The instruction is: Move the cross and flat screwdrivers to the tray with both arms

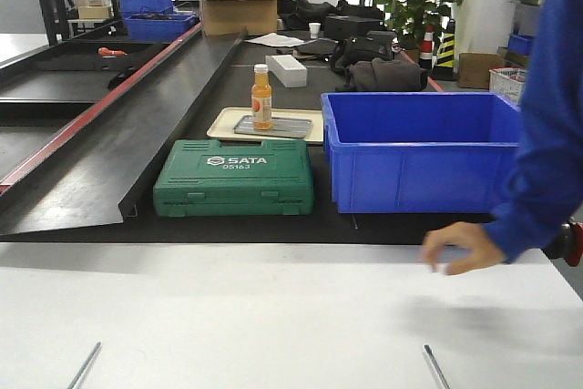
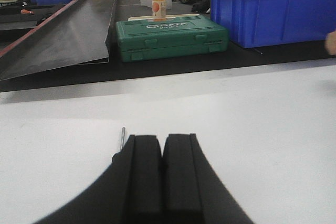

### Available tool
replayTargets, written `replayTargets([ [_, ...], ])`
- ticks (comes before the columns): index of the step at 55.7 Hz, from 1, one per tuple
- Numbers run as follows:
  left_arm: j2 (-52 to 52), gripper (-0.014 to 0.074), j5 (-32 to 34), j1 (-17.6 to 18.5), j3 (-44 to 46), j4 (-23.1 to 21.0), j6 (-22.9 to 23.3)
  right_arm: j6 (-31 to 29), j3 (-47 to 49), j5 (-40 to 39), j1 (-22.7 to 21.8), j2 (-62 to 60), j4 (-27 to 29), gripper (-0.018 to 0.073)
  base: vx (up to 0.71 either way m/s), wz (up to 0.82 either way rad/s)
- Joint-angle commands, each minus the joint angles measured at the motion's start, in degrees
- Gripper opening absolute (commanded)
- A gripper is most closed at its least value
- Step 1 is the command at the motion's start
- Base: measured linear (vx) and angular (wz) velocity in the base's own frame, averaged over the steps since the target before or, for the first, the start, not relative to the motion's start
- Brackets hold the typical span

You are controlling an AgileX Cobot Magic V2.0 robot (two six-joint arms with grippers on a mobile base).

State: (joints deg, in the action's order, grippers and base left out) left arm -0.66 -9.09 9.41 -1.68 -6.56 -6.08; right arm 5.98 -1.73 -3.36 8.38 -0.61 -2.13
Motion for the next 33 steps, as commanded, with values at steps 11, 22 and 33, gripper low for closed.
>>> replayTargets([
  [11,-0.7,0.0003,4.9,-0.1,1.6,-0.1,0.4,-0.2,-0.4,-4.9,0.0,-0.3,-0.3,-0.0008,0.0,0.0],
  [22,-0.7,0.0003,4.9,-0.1,1.6,-0.1,0.4,-0.2,-0.4,-4.9,0.0,-0.3,-0.3,-0.0008,0.0,0.0],
  [33,-0.7,0.0003,5.0,-0.1,1.6,-0.1,0.4,-0.2,-0.4,-4.9,0.0,-0.3,-0.4,-0.0008,0.0,0.0],
])
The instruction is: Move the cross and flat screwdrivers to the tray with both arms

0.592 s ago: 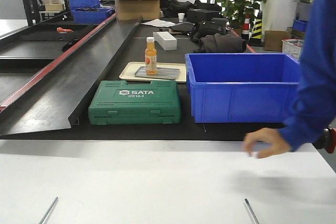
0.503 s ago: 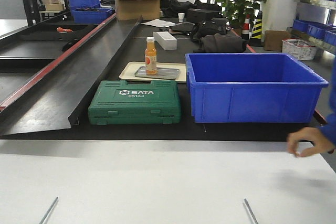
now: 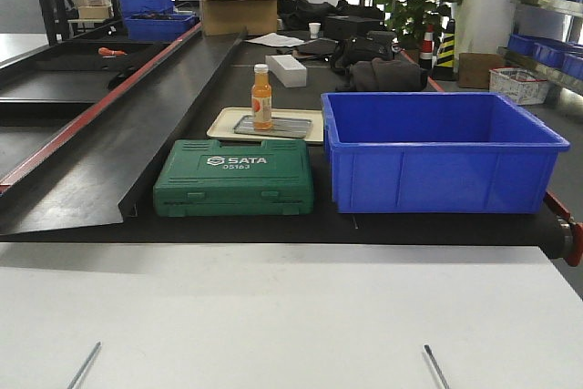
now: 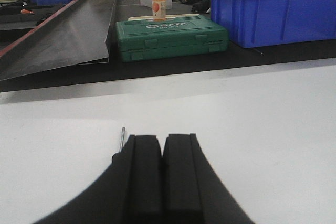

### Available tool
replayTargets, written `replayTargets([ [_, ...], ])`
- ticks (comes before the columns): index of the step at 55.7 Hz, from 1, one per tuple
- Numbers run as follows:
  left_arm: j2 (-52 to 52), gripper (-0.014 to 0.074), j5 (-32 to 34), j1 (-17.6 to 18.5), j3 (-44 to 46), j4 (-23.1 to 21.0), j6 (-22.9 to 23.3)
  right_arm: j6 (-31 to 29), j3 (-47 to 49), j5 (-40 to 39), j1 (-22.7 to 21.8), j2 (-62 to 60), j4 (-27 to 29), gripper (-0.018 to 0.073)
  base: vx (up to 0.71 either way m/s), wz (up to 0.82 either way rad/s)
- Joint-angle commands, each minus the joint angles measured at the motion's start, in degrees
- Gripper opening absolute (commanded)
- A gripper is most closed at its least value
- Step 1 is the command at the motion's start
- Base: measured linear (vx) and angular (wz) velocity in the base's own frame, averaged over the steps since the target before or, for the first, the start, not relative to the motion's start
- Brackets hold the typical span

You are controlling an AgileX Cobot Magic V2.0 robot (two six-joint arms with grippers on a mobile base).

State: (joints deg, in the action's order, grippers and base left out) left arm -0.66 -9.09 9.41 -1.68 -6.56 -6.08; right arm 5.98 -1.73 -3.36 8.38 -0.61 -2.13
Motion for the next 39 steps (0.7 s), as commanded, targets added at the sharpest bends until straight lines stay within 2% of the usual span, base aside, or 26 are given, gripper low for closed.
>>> replayTargets([
  [1,-0.7,0.0003,5.4,-0.1,1.6,-0.1,0.4,-0.4,-0.4,-4.9,0.0,-0.3,-0.4,-0.0008,0.0,0.0],
  [9,-0.7,0.0003,11.7,-0.1,1.6,-0.1,0.3,-0.4,-0.2,-6.0,0.0,-0.3,-0.4,-0.0008,0.0,0.0],
  [14,-0.7,0.0003,20.3,-0.1,1.9,-0.2,0.5,-0.8,1.2,-6.4,0.0,-0.3,-0.4,-0.0008,0.0,0.0],
  [17,-0.7,0.0003,25.1,-0.1,3.2,-1.2,2.5,-1.3,3.4,-5.5,0.0,-0.2,-0.4,-0.0008,0.0,0.0],
  [20,-0.3,0.0003,25.5,-0.1,5.7,-2.8,4.1,-3.0,6.8,-3.9,0.0,0.8,-0.4,-0.0008,0.0,0.0],
  [26,4.2,0.0003,22.9,-0.1,12.5,-3.0,3.7,-6.0,16.8,0.8,0.0,7.3,-0.4,-0.0008,0.0,-0.01],
  [32,14.4,0.0003,21.0,-0.1,21.6,-2.8,0.6,-6.8,27.2,3.4,0.0,19.1,-0.4,-0.0008,0.0,-0.01],
  [39,28.4,0.0003,19.3,-0.1,30.7,-2.8,-2.0,-6.8,37.2,2.6,0.0,33.0,-0.4,-0.0008,0.0,0.0],
])
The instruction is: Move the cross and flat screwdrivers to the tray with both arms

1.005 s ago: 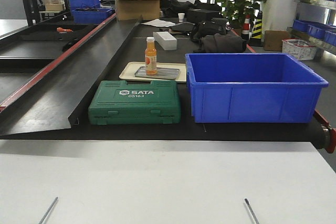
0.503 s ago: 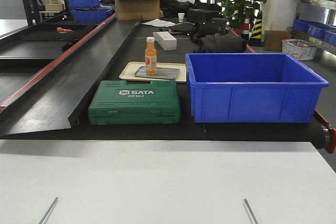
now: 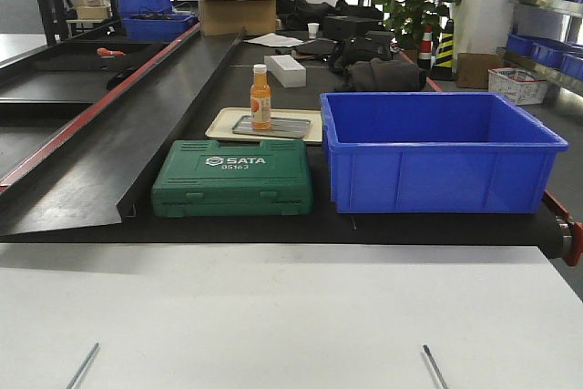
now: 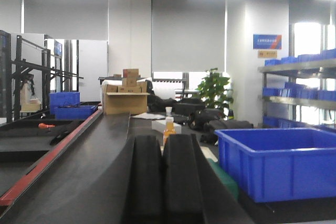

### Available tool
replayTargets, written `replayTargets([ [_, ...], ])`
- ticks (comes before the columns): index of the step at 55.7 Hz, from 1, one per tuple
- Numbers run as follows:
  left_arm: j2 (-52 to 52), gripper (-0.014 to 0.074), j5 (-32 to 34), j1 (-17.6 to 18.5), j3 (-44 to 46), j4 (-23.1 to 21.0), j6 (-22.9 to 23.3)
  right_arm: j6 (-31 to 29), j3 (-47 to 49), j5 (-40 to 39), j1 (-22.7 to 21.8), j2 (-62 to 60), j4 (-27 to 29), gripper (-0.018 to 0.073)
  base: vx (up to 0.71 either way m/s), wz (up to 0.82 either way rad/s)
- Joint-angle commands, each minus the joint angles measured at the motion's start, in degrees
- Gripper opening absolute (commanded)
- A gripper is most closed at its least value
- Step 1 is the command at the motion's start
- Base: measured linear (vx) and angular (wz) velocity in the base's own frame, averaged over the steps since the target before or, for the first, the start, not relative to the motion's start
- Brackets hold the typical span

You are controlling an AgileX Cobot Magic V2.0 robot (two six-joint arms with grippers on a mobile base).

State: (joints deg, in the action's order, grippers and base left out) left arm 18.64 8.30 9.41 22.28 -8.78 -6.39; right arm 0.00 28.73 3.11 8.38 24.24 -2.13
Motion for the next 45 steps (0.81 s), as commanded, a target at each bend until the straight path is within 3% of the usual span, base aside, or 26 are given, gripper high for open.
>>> replayTargets([
  [1,10.6,0.0003,1.9,-0.1,7.5,-0.6,-1.8,-0.8,7.6,-4.0,0.0,9.5,-0.4,-0.0008,0.0,0.0],
  [10,25.3,0.0003,1.3,-0.1,12.7,-0.6,-1.7,0.0,13.3,-3.8,0.0,22.4,-0.2,-0.0008,0.0,0.0],
  [24,36.0,0.0068,5.8,-0.1,13.0,-0.6,-1.7,0.0,13.6,-6.1,0.0,32.3,-0.2,0.0045,0.0,0.0],
  [31,37.0,0.0186,7.4,-0.1,13.0,-0.6,-1.7,0.0,13.6,-4.9,0.0,33.0,-0.2,0.0197,0.0,0.0],
  [41,37.0,0.0419,7.9,-0.1,13.0,-0.6,-1.7,0.0,13.6,-7.5,0.0,33.1,-0.2,0.0536,0.0,0.0],
  [45,37.0,0.0498,7.7,-0.1,13.0,-0.6,-1.7,0.5,13.6,-8.5,0.0,33.2,0.4,0.0629,0.0,0.0],
])
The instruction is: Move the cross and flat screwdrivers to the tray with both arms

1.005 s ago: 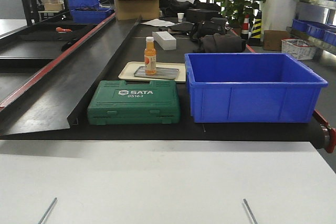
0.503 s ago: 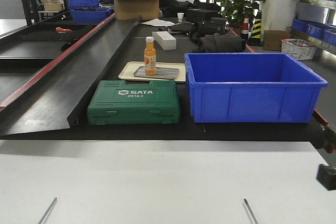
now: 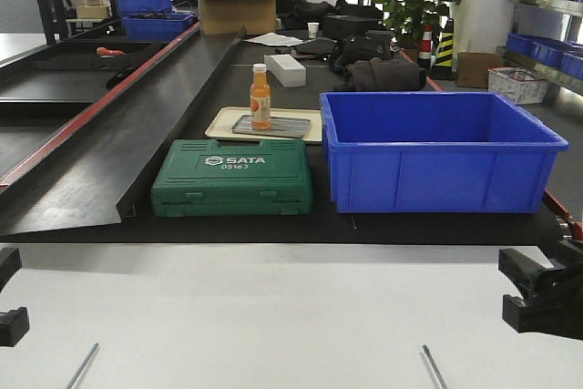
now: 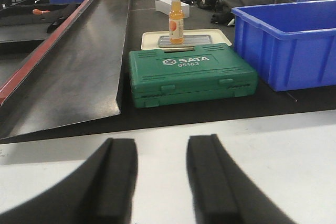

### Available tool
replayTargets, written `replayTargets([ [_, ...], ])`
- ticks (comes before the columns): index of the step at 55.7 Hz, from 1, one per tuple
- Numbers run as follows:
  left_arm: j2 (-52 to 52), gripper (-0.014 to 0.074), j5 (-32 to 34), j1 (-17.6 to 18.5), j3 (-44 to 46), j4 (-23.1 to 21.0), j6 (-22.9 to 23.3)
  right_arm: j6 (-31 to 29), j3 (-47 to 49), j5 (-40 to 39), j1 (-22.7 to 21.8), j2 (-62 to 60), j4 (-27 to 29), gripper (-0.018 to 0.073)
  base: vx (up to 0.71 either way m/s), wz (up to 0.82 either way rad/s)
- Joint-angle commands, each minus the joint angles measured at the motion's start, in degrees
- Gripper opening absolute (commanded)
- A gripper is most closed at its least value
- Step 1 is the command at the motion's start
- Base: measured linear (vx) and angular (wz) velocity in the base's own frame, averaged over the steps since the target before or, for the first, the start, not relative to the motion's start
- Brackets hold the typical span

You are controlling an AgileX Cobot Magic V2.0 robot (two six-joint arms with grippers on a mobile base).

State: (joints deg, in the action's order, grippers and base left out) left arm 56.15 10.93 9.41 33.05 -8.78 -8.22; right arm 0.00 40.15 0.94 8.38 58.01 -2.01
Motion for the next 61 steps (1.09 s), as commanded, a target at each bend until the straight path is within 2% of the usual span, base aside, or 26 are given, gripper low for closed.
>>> replayTargets([
  [1,-0.5,0.0509,5.0,-0.1,2.2,-0.6,0.2,0.9,2.1,-6.2,0.0,-0.5,0.7,0.0648,0.0,0.0],
  [3,-0.5,0.0536,4.6,-0.1,2.2,-0.6,0.2,1.8,3.0,-2.9,0.0,0.2,2.0,0.0667,0.0,0.0],
  [6,-0.5,0.0559,4.0,-0.1,2.2,-0.6,0.2,1.9,6.3,6.3,0.0,2.4,2.0,0.0664,0.0,0.0],
  [14,-0.5,0.0562,2.6,-0.1,2.2,-0.6,0.2,-0.4,16.5,31.3,0.0,15.1,0.3,0.0613,0.0,0.0],
  [20,-0.5,0.0563,2.3,-0.1,2.2,-0.6,0.2,-0.8,22.5,40.6,0.0,24.3,-1.0,0.0562,0.0,0.0],
  [32,-0.5,0.0563,1.3,-0.1,2.2,-0.6,0.2,1.2,26.8,42.8,0.0,37.0,-3.3,0.0503,0.0,0.0],
  [61,-0.5,0.0563,-1.0,-0.1,2.2,-0.6,0.1,1.6,26.8,40.8,0.0,53.2,-1.6,0.049,0.0,0.0],
])
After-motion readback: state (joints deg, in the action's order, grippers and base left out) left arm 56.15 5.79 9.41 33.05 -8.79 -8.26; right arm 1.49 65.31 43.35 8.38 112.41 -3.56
